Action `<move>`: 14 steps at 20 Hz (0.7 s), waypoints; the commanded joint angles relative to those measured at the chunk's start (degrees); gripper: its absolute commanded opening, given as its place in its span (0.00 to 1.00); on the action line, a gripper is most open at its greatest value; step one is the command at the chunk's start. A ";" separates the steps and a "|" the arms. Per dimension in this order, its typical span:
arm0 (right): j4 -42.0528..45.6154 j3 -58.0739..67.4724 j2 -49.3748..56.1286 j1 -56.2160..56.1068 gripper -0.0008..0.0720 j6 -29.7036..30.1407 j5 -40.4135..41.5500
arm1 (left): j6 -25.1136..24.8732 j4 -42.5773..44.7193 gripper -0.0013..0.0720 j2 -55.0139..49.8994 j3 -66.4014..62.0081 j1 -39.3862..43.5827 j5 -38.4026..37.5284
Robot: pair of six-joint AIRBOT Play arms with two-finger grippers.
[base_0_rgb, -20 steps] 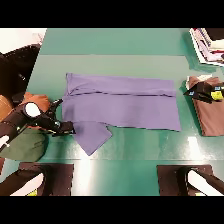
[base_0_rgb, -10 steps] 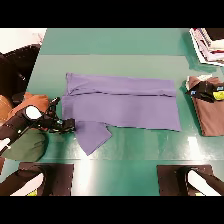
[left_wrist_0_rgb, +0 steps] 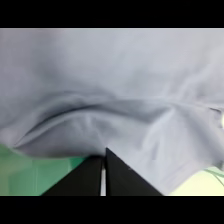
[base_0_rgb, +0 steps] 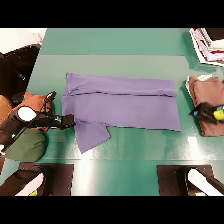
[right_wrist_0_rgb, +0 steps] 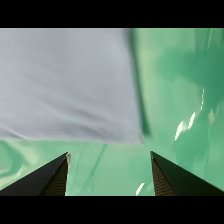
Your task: Fold the shirts.
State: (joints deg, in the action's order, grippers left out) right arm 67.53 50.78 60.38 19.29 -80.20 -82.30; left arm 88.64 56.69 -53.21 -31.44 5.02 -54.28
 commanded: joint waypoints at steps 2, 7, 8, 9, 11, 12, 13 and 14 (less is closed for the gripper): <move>-3.56 -13.53 3.85 5.77 0.69 2.01 5.35 | -0.57 -0.13 0.05 1.73 -0.11 0.02 -1.20; -9.53 -14.69 8.85 1.86 0.66 3.32 13.25 | -0.57 -0.07 0.05 1.73 -0.11 0.00 -1.22; -9.51 -13.94 9.60 0.61 0.59 3.32 13.40 | -0.59 -0.04 0.05 1.73 -0.11 0.00 -1.22; -9.49 -12.94 10.54 -0.79 0.56 3.32 13.29 | -0.57 0.04 0.05 1.73 -0.11 0.00 -1.22; -8.98 -11.06 11.87 -3.54 0.32 3.37 12.66 | -0.57 0.31 0.05 1.75 -0.28 0.00 -2.40; -8.79 -10.34 12.07 -4.74 0.16 3.43 12.22 | -0.55 1.25 0.05 1.81 -0.92 0.00 -4.42; -8.79 -9.55 11.93 -5.86 0.04 4.55 11.58 | -0.52 3.04 0.05 2.12 -1.97 0.00 -6.91; -8.46 -8.85 11.34 -6.69 0.04 5.70 11.06 | -0.50 5.25 0.05 3.26 -2.64 0.00 -8.55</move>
State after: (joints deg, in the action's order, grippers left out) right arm 59.29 40.07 71.40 15.55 -76.27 -70.06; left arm 88.05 58.15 -51.07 -32.62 5.04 -58.13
